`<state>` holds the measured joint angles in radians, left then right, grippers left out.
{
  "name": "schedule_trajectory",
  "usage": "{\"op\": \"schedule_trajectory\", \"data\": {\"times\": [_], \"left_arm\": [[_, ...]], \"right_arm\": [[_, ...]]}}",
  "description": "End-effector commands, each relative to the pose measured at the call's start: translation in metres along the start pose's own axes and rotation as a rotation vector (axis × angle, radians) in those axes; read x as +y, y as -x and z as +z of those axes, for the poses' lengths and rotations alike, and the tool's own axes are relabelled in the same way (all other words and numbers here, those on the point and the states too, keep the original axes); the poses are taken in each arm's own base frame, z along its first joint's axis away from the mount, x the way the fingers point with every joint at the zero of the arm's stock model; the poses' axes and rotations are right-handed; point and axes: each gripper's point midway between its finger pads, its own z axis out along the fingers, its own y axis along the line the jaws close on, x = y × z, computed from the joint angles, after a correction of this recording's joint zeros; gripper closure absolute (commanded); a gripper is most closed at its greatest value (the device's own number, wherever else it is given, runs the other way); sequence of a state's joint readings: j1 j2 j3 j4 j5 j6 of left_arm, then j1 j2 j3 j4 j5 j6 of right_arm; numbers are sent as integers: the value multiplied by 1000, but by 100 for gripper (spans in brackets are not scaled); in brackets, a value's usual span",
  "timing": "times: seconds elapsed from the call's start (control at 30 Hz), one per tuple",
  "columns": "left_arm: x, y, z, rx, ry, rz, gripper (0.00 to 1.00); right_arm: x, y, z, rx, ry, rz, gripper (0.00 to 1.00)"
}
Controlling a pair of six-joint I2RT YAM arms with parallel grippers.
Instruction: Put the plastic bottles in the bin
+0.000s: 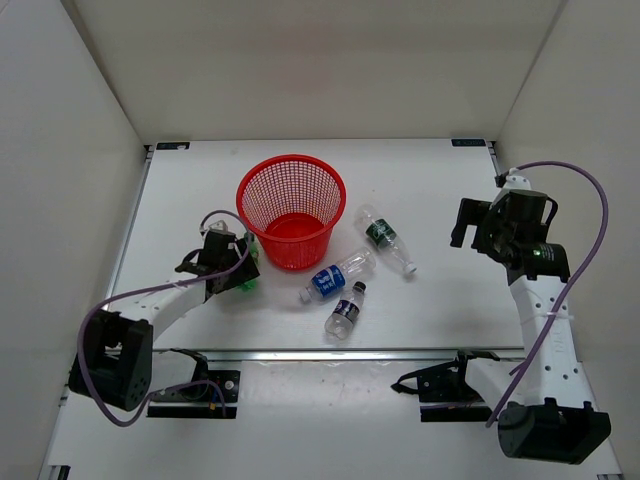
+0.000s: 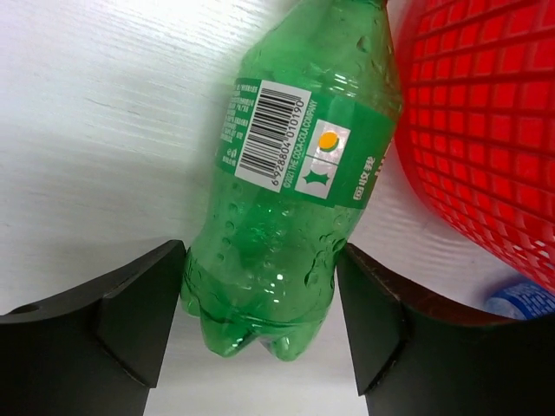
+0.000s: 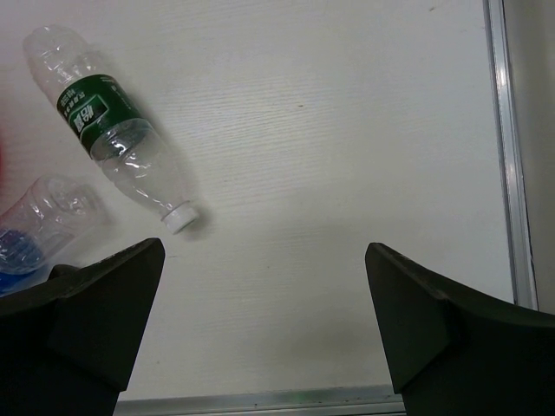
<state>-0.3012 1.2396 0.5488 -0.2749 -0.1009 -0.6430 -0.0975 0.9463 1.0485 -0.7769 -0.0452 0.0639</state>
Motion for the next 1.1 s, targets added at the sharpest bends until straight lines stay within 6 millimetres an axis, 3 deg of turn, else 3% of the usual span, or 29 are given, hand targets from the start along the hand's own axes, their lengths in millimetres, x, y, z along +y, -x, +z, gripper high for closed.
{"op": "schedule_trajectory", "data": {"times": [0.0,0.1,0.2,0.37,0.47,0.57,0.67,0.73,0.77,0.83,0.87,0.9,0.97,1.07], "left_arm": [[4,9,4,-43,31,24,19],[6,2,8,-9,41,37,26],[4,5,4,-14,37,47,43],[19,19,-26,-85,79,5,53],[28,41,-59,-188,85,-48,59],[35,76,-106,-346,88,-108,60],[29,111,-148,-461,85,-115,62],[5,143,-181,-543,28,-105,62],[-4,152,-186,-553,10,-91,62],[-54,176,-210,-603,-144,-35,59],[-66,178,-207,-595,-167,-19,59],[-94,187,-219,-633,-255,-1,54],[-138,181,-212,-597,-364,63,50],[-185,175,-195,-506,-440,123,46]], "right_arm": [[0,10,-5,-55,3,15,1],[-2,9,-6,-54,-9,13,1],[-1,9,-11,-60,-1,18,1],[-1,18,-19,-95,-5,9,1],[0,19,-21,-97,-5,3,1],[5,18,-18,-86,14,-14,1],[10,16,-17,-90,35,-20,1],[14,11,-16,-78,55,-25,1],[16,12,-15,-82,62,-26,1],[22,5,-12,-66,88,-39,1],[23,3,-11,-61,92,-38,1],[26,2,-11,-57,105,-51,1],[25,-4,-7,-34,103,-53,1],[26,-11,-1,0,121,-51,1]]}}
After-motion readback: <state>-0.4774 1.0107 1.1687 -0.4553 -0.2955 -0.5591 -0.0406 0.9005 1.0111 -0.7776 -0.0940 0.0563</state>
